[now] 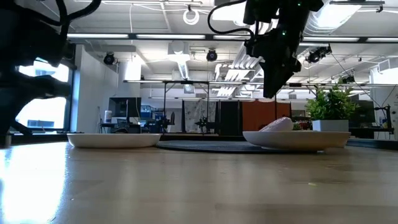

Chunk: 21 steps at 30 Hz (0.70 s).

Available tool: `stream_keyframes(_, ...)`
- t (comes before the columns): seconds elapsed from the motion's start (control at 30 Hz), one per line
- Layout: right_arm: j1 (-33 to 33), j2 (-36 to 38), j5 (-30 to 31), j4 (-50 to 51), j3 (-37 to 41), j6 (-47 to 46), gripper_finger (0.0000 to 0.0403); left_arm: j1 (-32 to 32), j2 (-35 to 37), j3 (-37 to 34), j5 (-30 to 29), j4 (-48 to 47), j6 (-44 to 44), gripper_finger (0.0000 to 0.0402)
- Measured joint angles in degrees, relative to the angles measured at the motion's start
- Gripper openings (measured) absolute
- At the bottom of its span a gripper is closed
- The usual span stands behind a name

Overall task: Pick & Place donuts
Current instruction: Put the large green donut on the brown plate

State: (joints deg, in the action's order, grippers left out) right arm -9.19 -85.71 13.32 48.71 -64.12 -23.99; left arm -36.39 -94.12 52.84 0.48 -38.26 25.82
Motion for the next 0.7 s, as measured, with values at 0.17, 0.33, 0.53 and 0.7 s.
stream_keyframes(0.17,0.0,0.0,-0.02,-0.1,0.0,0.0,0.0124,-0.03,-0.18,0.61,-0.36,-0.53,-1.75,0.0111)
stream_keyframes(0.33,0.0,0.0,-0.05,-0.09,0.02,0.23,0.0124,0.01,-0.23,4.13,-3.28,-1.34,-4.18,0.0022)
stream_keyframes(0.53,0.0,0.42,-4.11,6.15,0.02,1.2,0.0124,1.2,-0.23,9.38,-25.12,0.49,-9.52,0.0025)
stream_keyframes(0.7,1.88,4.33,-3.13,19.63,0.04,-4.86,0.0124,8.47,-0.2,10.95,-30.18,10.8,-14.87,0.0018)
